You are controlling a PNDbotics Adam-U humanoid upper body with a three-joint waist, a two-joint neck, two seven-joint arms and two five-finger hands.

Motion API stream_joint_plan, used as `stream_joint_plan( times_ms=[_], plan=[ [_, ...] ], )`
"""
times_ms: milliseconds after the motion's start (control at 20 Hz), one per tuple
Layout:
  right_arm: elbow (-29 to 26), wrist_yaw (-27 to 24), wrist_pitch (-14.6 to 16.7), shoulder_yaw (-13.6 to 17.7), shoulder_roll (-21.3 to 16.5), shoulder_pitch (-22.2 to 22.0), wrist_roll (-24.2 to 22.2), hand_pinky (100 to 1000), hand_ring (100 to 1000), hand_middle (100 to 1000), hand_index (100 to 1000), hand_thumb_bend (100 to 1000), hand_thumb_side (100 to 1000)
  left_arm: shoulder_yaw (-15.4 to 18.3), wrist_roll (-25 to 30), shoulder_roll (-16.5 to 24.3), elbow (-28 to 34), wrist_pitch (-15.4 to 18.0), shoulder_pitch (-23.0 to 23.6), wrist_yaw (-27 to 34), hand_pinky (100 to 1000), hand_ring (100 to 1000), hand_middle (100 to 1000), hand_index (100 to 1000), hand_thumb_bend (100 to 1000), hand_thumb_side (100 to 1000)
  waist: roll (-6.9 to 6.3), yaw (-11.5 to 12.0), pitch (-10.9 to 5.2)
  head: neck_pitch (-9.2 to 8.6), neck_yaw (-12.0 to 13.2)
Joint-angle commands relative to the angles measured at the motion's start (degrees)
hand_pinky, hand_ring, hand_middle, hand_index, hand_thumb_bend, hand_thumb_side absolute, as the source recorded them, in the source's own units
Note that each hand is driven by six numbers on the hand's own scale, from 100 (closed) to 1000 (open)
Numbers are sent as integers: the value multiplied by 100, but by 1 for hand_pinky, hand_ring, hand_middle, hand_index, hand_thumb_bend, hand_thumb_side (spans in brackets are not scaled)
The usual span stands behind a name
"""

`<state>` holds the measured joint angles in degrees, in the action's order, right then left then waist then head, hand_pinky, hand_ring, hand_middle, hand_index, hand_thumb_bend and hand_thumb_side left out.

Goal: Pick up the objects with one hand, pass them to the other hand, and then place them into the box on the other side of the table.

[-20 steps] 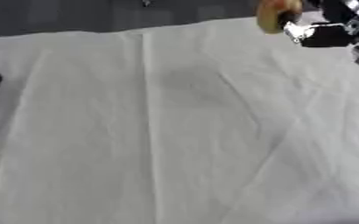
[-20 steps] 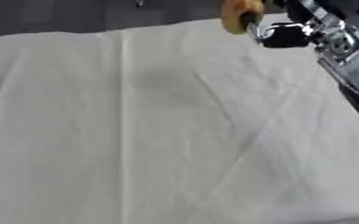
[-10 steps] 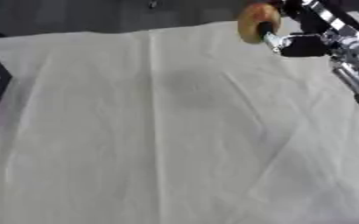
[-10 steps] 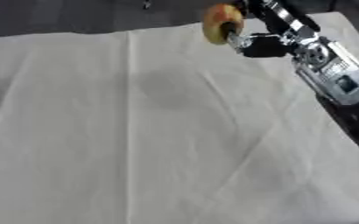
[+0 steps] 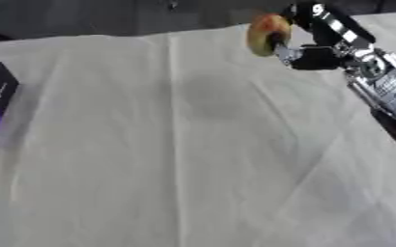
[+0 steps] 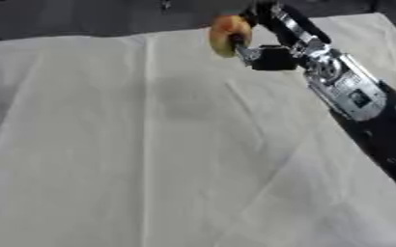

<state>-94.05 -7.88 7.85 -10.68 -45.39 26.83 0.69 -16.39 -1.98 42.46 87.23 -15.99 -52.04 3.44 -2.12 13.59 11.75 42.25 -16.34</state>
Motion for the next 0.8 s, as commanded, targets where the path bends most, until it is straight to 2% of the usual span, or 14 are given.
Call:
stream_joint_plan(
  times_ms=[50,250,450,800],
  plan=[
    [0,31,-41,-13,-30,150,-17,917,601,424,566,100,165,-140,303,12,107,-45,-228,-135,796,671,677,798,100,579,-72,32,-208,0,-1],
    [2,22,-45,-72,35,199,-5,919,602,424,566,100,176,-340,577,-132,110,-101,-386,-265,798,673,679,799,100,586,-73,68,-201,13,1],
    [50,-101,-131,-102,112,270,101,922,596,423,565,100,246,-528,828,-359,107,-140,-622,-334,800,678,684,802,100,589,-84,126,-188,11,-44],
    [-40,-193,-231,-240,212,360,137,922,596,423,565,100,242,-1046,1523,-692,127,-354,-943,-540,803,693,698,818,100,614,-86,164,-185,42,-59]
  ],
)
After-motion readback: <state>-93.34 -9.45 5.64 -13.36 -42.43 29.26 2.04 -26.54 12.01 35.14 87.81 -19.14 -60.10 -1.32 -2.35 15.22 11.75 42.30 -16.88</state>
